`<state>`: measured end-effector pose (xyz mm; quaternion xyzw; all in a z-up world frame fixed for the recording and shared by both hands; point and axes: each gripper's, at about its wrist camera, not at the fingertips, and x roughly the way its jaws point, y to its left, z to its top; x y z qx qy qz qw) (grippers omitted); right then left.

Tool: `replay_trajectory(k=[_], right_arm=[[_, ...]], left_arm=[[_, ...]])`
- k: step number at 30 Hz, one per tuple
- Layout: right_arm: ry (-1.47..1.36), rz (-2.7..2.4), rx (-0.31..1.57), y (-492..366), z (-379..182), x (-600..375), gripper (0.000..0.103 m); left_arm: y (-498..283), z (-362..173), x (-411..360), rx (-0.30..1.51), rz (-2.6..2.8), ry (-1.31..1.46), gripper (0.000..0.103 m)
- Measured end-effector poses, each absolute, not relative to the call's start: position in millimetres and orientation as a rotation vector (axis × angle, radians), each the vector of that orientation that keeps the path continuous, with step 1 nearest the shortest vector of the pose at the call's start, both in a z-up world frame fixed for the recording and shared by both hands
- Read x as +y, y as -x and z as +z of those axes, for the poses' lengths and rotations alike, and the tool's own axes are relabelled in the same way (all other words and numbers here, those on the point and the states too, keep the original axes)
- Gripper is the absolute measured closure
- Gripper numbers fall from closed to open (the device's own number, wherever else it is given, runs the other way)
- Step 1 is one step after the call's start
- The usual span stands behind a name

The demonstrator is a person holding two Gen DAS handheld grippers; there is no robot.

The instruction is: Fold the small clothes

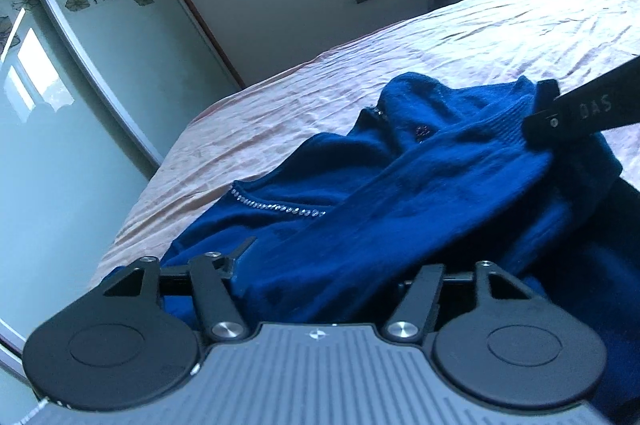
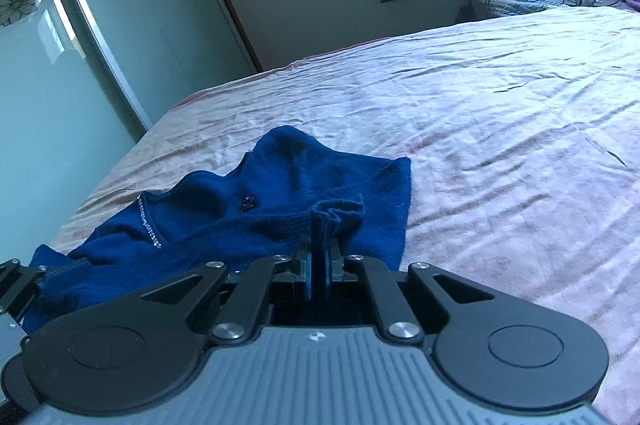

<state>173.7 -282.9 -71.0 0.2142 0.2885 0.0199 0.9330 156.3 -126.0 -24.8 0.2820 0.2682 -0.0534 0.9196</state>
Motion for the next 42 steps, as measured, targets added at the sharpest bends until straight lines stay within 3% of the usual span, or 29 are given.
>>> replay_trajectory(k=[14, 17, 19, 21, 25, 31, 33, 35, 37, 42], right_arm=[[-0.408, -0.019, 0.581, -160.0, -75.2, -286.0, 0.097], [-0.389, -0.032, 0.59, -157.0, -71.7, -284.8, 0.088], [-0.349, -0.088, 0.581, -150.5, -64.7, -282.8, 0.059], [-0.285, -0.193, 0.518, -138.5, -54.8, -278.3, 0.051], [-0.198, -0.133, 0.432, -129.1, -38.1, -257.2, 0.051], [-0.232, 0.004, 0.633, -162.6, -61.4, -239.5, 0.053], [-0.305, -0.009, 0.624, -157.1, -64.2, -248.0, 0.053], [-0.32, -0.005, 0.601, -146.7, -59.1, -249.7, 0.047], [-0.268, 0.003, 0.607, -143.6, -58.3, -245.2, 0.035], [-0.246, -0.021, 0.641, -122.6, -71.0, -248.6, 0.035]], left_arm=[[-149.4, -27.3, -96.9, 0.572, -0.063, -0.555, 0.031], [-146.4, -24.0, -85.6, 0.598, -0.061, -0.531, 0.031], [-142.6, -18.3, -73.2, 0.607, -0.068, -0.491, 0.029], [-140.4, -12.4, -58.6, 0.613, -0.05, -0.442, 0.022], [-143.9, -7.1, -37.0, 0.645, -0.01, -0.366, 0.02], [-138.1, -23.6, -37.6, 0.657, -0.002, -0.479, 0.019], [-130.9, -21.8, -33.4, 0.639, -0.001, -0.474, 0.017], [-126.9, -21.7, -28.6, 0.634, 0.002, -0.455, 0.011], [-125.1, -22.9, -25.8, 0.651, 0.017, -0.451, 0.012], [-96.7, -16.6, -10.8, 0.634, 0.009, -0.402, 0.011]])
